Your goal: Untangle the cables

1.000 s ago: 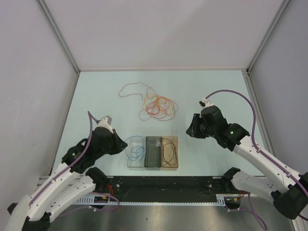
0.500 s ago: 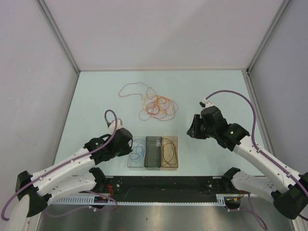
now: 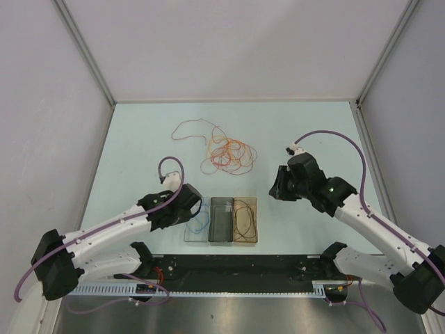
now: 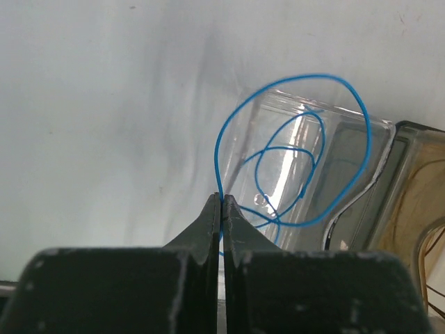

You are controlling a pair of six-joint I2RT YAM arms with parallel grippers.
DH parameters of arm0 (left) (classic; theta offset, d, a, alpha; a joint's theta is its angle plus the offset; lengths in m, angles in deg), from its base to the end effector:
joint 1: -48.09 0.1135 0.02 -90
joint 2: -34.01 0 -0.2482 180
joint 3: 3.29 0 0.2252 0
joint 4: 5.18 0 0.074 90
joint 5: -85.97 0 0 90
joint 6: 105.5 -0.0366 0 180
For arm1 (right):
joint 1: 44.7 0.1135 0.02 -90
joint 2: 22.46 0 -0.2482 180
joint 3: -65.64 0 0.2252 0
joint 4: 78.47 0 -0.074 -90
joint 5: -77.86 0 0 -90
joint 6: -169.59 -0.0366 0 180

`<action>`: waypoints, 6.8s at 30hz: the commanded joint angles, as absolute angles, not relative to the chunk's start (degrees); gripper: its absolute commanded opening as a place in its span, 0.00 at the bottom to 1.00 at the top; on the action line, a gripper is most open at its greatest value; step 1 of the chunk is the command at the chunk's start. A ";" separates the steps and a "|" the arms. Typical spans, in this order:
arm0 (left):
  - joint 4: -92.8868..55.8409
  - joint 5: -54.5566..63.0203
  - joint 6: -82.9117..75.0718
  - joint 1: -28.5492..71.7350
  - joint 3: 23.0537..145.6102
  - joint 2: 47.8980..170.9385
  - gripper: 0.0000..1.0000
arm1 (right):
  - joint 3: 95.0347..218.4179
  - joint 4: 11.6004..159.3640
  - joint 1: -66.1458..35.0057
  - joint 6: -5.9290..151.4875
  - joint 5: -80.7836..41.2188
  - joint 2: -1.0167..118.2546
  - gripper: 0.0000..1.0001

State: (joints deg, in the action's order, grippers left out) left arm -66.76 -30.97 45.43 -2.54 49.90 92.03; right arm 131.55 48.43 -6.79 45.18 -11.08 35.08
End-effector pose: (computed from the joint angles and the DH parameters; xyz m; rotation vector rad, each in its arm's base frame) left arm 0.1115 -0.1098 0.2074 -0.3527 2.5050 -0.0959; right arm 0.1489 0.1151 0.2779 -0.0649 2.4300 0.5799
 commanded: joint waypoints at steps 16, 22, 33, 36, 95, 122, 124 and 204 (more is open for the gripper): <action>-60.78 -27.22 45.14 -7.97 51.18 91.85 0.00 | 131.72 51.89 -6.73 46.55 -11.00 37.92 0.29; -68.08 -29.17 47.51 -10.79 55.31 89.65 0.00 | 131.10 52.24 -6.73 46.37 -11.35 38.01 0.28; -70.64 -27.85 51.03 -10.97 49.87 89.03 0.00 | 129.61 52.85 -6.29 45.49 -11.53 36.78 0.28; -68.53 -27.67 50.95 -10.97 49.17 91.04 0.00 | 129.43 52.94 -6.20 45.49 -11.44 36.51 0.28; -41.64 -14.14 24.84 27.26 125.37 164.17 0.66 | 124.95 63.40 -12.00 50.68 -22.95 48.46 0.34; -43.13 -10.54 24.94 29.81 136.28 166.83 0.00 | 123.98 60.42 -14.29 49.45 -22.34 43.99 0.33; -42.43 -8.79 24.49 29.81 135.04 161.03 0.00 | 123.98 59.98 -14.29 49.10 -21.90 42.76 0.33; -39.78 26.47 11.49 13.99 81.85 84.28 0.00 | 149.47 58.66 -18.15 52.34 -24.80 30.18 0.31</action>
State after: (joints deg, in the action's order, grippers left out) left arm -39.28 27.50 15.40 14.29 76.19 84.05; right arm 147.15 59.25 -17.95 50.34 -25.73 30.12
